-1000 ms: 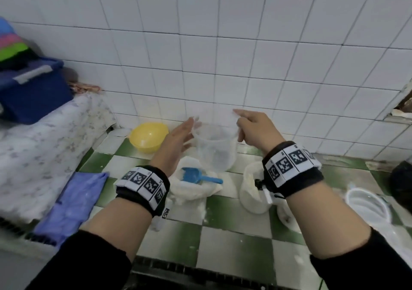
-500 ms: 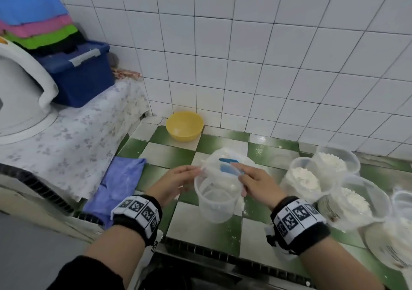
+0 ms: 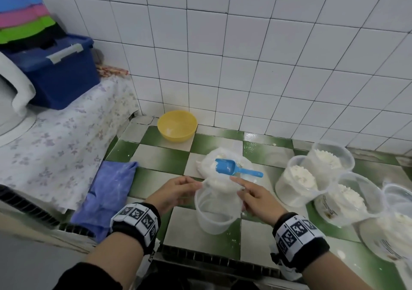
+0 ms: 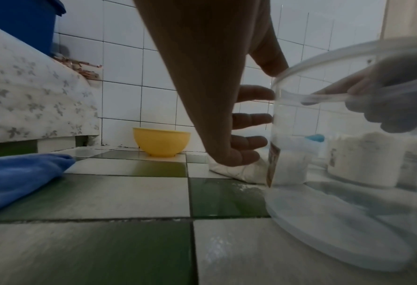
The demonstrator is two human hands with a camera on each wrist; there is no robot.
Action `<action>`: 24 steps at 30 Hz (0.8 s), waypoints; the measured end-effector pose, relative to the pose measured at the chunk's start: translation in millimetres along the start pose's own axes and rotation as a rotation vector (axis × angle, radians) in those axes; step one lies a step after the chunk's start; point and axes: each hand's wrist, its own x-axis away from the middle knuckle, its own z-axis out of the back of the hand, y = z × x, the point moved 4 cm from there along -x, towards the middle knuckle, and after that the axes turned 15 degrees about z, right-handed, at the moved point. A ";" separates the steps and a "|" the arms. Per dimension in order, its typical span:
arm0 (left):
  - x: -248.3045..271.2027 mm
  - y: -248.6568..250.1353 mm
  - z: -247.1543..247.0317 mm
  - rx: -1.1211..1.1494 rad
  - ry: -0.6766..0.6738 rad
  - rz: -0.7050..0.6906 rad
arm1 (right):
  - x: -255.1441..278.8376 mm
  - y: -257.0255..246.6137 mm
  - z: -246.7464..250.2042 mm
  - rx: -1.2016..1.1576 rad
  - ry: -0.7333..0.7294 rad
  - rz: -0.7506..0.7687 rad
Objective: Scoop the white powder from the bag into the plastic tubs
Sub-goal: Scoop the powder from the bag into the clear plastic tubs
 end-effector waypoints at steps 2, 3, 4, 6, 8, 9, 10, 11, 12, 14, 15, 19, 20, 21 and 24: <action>-4.1 6.5 1.7 0.005 0.021 0.020 | -1.1 1.7 7.2 -0.017 0.075 -0.013; -7.3 10.9 4.6 -0.003 0.060 0.024 | -2.7 3.3 14.8 0.007 0.153 -0.014; -11.2 16.0 8.4 -0.011 0.112 0.024 | -5.2 5.8 24.6 0.050 0.247 -0.019; -18.2 26.5 15.5 -0.018 0.222 0.035 | -11.3 9.9 43.7 0.156 0.396 -0.047; -24.7 37.0 19.0 -0.035 0.292 0.060 | -22.6 12.0 57.2 0.241 0.451 -0.077; -27.8 42.4 18.9 -0.054 0.307 0.074 | -30.9 12.3 61.3 0.294 0.432 -0.093; -30.6 48.0 17.9 -0.075 0.309 0.087 | -40.5 13.8 63.1 0.351 0.383 -0.114; -33.5 53.0 16.6 -0.097 0.306 0.098 | -50.5 15.7 63.2 0.396 0.318 -0.137; -36.4 57.0 15.2 -0.123 0.301 0.111 | -60.1 19.1 62.3 0.426 0.249 -0.168; -43.9 63.2 11.7 -0.190 0.288 0.141 | -77.1 26.5 61.6 0.446 0.155 -0.238; -48.1 65.4 9.5 -0.214 0.279 0.153 | -84.0 29.8 61.5 0.434 0.125 -0.274; -61.6 65.8 -1.8 -0.256 0.245 0.202 | -100.2 39.5 55.1 0.346 0.036 -0.386; -65.5 64.1 -3.1 -0.260 0.253 0.204 | -101.2 42.8 54.1 0.307 0.049 -0.413; -69.2 62.6 -3.2 -0.251 0.266 0.199 | -101.3 46.4 54.0 0.263 0.079 -0.437; -73.6 57.9 -1.5 -0.114 0.254 0.185 | -97.6 53.3 57.6 0.073 0.232 -0.482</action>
